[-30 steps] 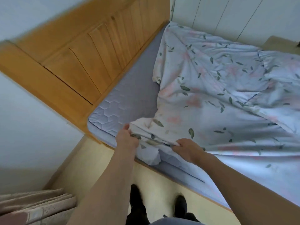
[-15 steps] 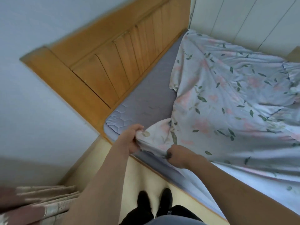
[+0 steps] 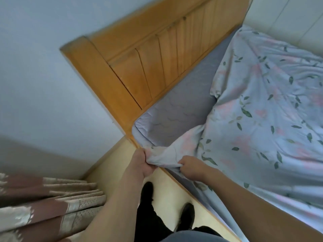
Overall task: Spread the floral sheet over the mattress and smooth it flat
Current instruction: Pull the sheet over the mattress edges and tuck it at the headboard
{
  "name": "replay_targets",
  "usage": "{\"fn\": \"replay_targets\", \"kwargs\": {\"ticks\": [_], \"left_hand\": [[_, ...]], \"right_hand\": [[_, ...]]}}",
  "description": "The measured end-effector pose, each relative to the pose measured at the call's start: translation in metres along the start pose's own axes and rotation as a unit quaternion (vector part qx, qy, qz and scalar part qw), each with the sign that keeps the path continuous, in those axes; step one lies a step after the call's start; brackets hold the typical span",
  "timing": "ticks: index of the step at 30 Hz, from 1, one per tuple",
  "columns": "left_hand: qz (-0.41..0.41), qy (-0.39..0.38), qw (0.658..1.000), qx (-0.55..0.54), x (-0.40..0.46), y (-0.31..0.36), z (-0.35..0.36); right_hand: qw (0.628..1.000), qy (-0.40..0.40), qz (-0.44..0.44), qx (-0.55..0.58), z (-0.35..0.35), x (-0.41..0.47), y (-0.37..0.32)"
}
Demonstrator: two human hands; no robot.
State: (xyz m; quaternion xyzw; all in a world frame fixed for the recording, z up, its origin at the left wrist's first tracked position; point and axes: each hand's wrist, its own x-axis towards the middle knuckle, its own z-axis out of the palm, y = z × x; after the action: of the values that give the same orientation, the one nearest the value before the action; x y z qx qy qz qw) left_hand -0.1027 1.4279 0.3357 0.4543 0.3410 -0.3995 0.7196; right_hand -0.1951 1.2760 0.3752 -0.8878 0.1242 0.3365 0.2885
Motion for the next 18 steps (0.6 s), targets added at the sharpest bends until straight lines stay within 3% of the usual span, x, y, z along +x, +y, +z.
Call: {"fn": "replay_targets", "kwargs": {"ticks": [2, 5, 8, 10, 12, 15, 17, 18], "left_hand": [[-0.018, -0.034, 0.989, 0.14, 0.021, 0.003, 0.012], [-0.003, -0.097, 0.919, 0.382, 0.041, 0.011, 0.027], [-0.043, -0.197, 0.81, 0.551, 0.055, 0.015, 0.032], [-0.053, -0.27, 0.711, 0.647, 0.06, 0.007, 0.032], [0.01, -0.305, 0.643, 0.702, 0.069, -0.003, 0.032], [0.153, -0.335, 0.643, 0.671, 0.083, -0.014, 0.033], [0.153, -0.351, 0.666, 0.641, 0.085, -0.014, 0.037], [0.129, -0.358, 0.655, 0.652, 0.083, -0.009, 0.04]], "right_hand": [[0.999, 0.003, 0.032, 0.031, -0.006, 0.003, 0.004], [0.988, 0.006, 0.092, 0.126, -0.022, 0.005, 0.007], [0.976, -0.022, 0.12, 0.183, -0.043, 0.004, 0.0], [0.967, -0.03, 0.133, 0.213, -0.054, 0.003, -0.002], [0.964, -0.016, 0.141, 0.226, -0.059, 0.003, -0.005], [0.953, 0.011, 0.141, 0.267, -0.061, 0.004, -0.005], [0.945, 0.035, 0.135, 0.296, -0.063, 0.003, -0.008], [0.939, 0.054, 0.138, 0.311, -0.066, 0.003, -0.012]]}}
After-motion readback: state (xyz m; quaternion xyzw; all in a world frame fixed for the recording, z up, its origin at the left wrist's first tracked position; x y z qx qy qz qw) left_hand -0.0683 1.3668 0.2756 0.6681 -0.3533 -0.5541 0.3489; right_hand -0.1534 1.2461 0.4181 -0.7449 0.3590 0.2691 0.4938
